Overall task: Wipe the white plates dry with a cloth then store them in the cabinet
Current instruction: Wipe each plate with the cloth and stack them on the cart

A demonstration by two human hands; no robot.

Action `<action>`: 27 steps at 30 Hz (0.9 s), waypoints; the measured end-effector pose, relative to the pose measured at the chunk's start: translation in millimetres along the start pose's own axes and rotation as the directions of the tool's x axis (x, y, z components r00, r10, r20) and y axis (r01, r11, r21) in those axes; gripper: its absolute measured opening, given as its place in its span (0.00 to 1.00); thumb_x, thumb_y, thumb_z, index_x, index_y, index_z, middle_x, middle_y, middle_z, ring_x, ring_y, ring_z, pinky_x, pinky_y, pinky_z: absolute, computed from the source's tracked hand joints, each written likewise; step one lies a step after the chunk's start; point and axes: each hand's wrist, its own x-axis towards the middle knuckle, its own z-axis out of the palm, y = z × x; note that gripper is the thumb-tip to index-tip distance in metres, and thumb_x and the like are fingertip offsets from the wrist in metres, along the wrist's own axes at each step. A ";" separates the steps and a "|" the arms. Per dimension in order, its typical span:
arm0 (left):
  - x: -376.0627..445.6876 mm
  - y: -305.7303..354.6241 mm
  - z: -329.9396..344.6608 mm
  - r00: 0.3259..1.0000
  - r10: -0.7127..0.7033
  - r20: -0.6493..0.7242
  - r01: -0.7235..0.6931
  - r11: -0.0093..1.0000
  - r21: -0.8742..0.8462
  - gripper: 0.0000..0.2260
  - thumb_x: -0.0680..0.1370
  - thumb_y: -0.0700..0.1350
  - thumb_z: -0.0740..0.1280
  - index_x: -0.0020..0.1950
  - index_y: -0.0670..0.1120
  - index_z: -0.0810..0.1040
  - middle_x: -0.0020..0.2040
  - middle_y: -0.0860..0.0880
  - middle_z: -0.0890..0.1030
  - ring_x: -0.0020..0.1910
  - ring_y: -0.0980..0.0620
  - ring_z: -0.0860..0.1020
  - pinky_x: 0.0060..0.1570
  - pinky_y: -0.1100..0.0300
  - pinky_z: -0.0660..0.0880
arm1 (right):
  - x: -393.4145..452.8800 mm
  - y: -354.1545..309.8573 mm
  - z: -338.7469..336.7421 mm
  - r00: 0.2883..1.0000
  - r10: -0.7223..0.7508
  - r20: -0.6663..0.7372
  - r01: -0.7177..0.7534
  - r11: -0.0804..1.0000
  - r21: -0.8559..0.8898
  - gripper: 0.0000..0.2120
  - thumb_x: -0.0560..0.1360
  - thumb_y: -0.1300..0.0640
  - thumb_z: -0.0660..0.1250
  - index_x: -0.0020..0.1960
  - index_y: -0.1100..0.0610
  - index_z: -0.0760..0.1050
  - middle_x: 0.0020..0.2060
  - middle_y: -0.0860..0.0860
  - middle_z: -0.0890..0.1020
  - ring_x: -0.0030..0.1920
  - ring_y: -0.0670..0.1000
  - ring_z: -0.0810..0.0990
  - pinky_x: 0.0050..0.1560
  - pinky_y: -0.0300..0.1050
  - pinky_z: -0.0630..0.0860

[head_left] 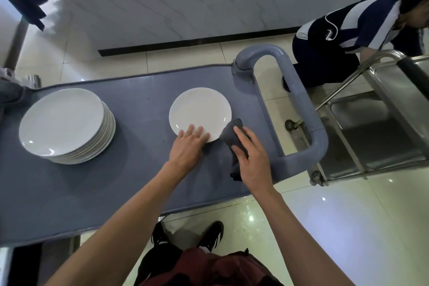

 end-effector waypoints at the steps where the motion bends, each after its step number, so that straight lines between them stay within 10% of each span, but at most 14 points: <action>1: -0.7 0.4 -2.4 1.000 0.001 -0.017 -0.002 1.000 -0.020 0.10 0.78 0.40 0.62 0.58 0.48 0.78 0.59 0.47 0.77 0.60 0.41 0.73 0.50 0.49 0.71 | 0.6 -0.9 -0.1 1.000 -0.001 0.005 0.001 1.000 0.000 0.22 0.81 0.56 0.64 0.75 0.48 0.69 0.72 0.50 0.71 0.71 0.50 0.70 0.71 0.51 0.71; 9: -24.8 -16.3 -34.7 0.994 -0.091 -0.058 0.088 0.994 -0.063 0.13 0.79 0.43 0.60 0.35 0.43 0.73 0.38 0.45 0.80 0.41 0.41 0.75 0.36 0.53 0.68 | 14.3 -18.9 9.0 0.998 -0.012 0.059 0.010 0.999 0.036 0.21 0.82 0.55 0.64 0.74 0.48 0.70 0.73 0.48 0.70 0.72 0.48 0.68 0.71 0.44 0.67; 27: -131.9 -188.3 -96.3 0.821 -0.508 -0.260 0.398 0.836 -0.378 0.10 0.80 0.44 0.66 0.59 0.48 0.84 0.58 0.49 0.84 0.58 0.43 0.79 0.55 0.49 0.74 | 64.7 -164.9 142.6 0.958 -0.207 0.196 0.193 0.977 0.091 0.23 0.80 0.59 0.66 0.74 0.51 0.71 0.72 0.52 0.72 0.71 0.52 0.70 0.73 0.48 0.66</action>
